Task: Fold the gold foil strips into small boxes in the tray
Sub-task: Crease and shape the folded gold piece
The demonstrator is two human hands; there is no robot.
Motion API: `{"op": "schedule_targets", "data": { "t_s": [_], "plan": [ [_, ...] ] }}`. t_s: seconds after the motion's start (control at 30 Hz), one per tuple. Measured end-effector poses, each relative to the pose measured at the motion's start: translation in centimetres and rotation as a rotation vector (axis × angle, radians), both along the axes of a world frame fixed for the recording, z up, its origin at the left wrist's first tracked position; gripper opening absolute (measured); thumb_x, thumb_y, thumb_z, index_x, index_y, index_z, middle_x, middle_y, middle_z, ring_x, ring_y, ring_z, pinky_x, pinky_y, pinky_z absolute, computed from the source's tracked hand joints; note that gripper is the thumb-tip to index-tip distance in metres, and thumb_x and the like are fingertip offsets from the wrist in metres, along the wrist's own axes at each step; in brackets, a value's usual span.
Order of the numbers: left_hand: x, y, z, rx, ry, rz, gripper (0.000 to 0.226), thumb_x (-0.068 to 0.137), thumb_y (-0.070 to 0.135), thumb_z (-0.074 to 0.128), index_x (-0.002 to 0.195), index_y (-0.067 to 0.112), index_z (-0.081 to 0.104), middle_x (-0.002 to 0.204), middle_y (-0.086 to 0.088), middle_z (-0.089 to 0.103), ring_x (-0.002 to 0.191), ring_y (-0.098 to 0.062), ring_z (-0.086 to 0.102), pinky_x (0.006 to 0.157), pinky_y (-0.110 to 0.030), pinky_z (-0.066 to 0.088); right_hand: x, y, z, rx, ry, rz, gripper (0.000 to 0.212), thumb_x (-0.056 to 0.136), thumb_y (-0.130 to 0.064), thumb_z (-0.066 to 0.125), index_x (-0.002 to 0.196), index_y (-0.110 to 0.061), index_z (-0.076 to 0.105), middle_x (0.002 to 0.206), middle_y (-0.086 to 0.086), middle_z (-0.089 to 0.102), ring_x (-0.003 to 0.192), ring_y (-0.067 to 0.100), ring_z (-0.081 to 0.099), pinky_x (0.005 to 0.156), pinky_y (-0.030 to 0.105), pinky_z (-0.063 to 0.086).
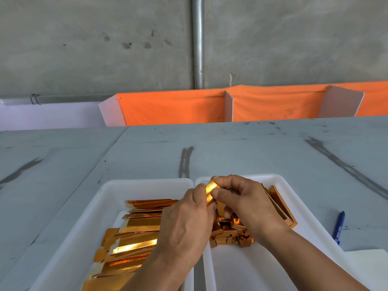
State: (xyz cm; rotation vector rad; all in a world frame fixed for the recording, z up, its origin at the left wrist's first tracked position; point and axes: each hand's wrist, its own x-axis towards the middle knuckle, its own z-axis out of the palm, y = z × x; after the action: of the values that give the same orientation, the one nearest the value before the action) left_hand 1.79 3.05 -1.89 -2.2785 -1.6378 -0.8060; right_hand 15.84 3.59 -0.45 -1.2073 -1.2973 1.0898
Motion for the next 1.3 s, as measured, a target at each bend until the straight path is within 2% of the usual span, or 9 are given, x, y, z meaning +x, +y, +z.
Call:
{"op": "schedule_targets", "data": {
  "t_s": [0.17, 0.37, 0.53, 0.67, 0.8, 0.93, 1.07, 1.23, 1.3],
  "plan": [
    [0.35, 0.15, -0.22, -0.025, -0.017, 0.007, 0.047, 0.098, 0.053, 0.029, 0.136, 0.025, 0.032, 0.107, 0.013, 0.058, 0.076, -0.004, 0.055, 0.054, -0.011, 0.027, -0.09, 0.01, -0.06, -0.016, 0.092, -0.004, 0.012, 0.088, -0.012, 0.072, 0.086, -0.021, 0.080, 0.087, 0.011, 0.074, 0.047, 0.013, 0.053, 0.053, 0.022, 0.050],
    [0.07, 0.31, -0.25, -0.054, -0.027, 0.008, 0.044, 0.098, 0.053, 0.029, 0.135, 0.028, 0.032, 0.109, 0.014, 0.058, 0.080, -0.003, 0.057, 0.056, -0.009, 0.029, -0.23, -0.02, -0.16, 0.021, -0.003, -0.012, 0.008, 0.092, -0.017, 0.069, 0.091, -0.023, 0.076, 0.082, 0.018, 0.071, 0.050, 0.016, 0.054, 0.054, 0.025, 0.051],
    [-0.02, 0.29, -0.06, -0.069, -0.049, 0.006, 0.041, 0.098, 0.053, 0.029, 0.131, 0.030, 0.032, 0.105, 0.015, 0.057, 0.073, -0.002, 0.047, 0.054, -0.009, 0.028, -0.09, -0.14, 0.04, 0.045, -0.069, 0.014, 0.011, 0.094, -0.019, 0.066, 0.095, -0.024, 0.076, 0.080, 0.010, 0.073, 0.052, 0.014, 0.057, 0.060, 0.025, 0.055],
    [-0.08, 0.25, 0.07, -0.085, -0.057, 0.000, 0.040, 0.097, 0.054, 0.028, 0.130, 0.031, 0.032, 0.104, 0.016, 0.056, 0.072, -0.003, 0.045, 0.051, -0.009, 0.026, -0.04, -0.12, -0.02, 0.047, -0.100, 0.008, 0.012, 0.095, -0.021, 0.064, 0.093, -0.023, 0.076, 0.080, 0.010, 0.073, 0.054, 0.012, 0.058, 0.061, 0.025, 0.055],
    [-0.14, 0.17, 0.15, -0.089, -0.072, -0.001, 0.037, 0.097, 0.054, 0.029, 0.127, 0.032, 0.033, 0.093, 0.018, 0.045, 0.071, -0.003, 0.046, 0.051, -0.009, 0.027, -0.14, -0.12, -0.24, 0.063, -0.094, -0.004, 0.011, 0.095, -0.021, 0.065, 0.092, -0.025, 0.074, 0.078, 0.011, 0.072, 0.052, 0.012, 0.059, 0.059, 0.024, 0.054],
    [-0.29, 0.16, 0.29, -0.073, -0.078, -0.004, 0.038, 0.097, 0.055, 0.030, 0.126, 0.032, 0.035, 0.100, 0.016, 0.055, 0.071, -0.002, 0.044, 0.051, -0.010, 0.028, -0.13, 0.11, -0.40, 0.100, -0.044, -0.078, 0.007, 0.092, -0.020, 0.069, 0.096, -0.025, 0.066, 0.076, 0.011, 0.070, 0.049, 0.015, 0.060, 0.055, 0.023, 0.052],
    [-0.36, 0.16, 0.48, -0.084, -0.073, 0.005, 0.040, 0.096, 0.055, 0.029, 0.128, 0.031, 0.034, 0.100, 0.017, 0.055, 0.069, -0.002, 0.043, 0.046, -0.009, 0.023, -0.28, -0.04, -0.36, 0.135, -0.157, -0.071, 0.008, 0.093, -0.025, 0.067, 0.086, -0.027, 0.068, 0.071, 0.004, 0.071, 0.051, 0.010, 0.061, 0.055, 0.019, 0.051],
    [-0.41, 0.14, 0.30, -0.087, -0.076, -0.022, 0.040, 0.096, 0.056, 0.029, 0.128, 0.032, 0.033, 0.102, 0.017, 0.055, 0.070, -0.002, 0.044, 0.051, -0.009, 0.027, -0.19, -0.24, 0.21, 0.096, -0.161, -0.020, 0.010, 0.094, -0.023, 0.065, 0.085, -0.022, 0.068, 0.074, 0.009, 0.070, 0.052, 0.012, 0.059, 0.056, 0.022, 0.052],
    [-0.45, 0.09, 0.33, -0.073, -0.100, -0.042, 0.039, 0.096, 0.056, 0.028, 0.126, 0.032, 0.035, 0.098, 0.016, 0.054, 0.070, -0.002, 0.045, 0.055, -0.010, 0.031, -0.27, -0.40, 0.51, 0.103, -0.064, -0.011, 0.007, 0.097, -0.026, 0.061, 0.091, -0.022, 0.065, 0.076, 0.013, 0.069, 0.053, 0.014, 0.058, 0.054, 0.023, 0.052]
  ]
}}
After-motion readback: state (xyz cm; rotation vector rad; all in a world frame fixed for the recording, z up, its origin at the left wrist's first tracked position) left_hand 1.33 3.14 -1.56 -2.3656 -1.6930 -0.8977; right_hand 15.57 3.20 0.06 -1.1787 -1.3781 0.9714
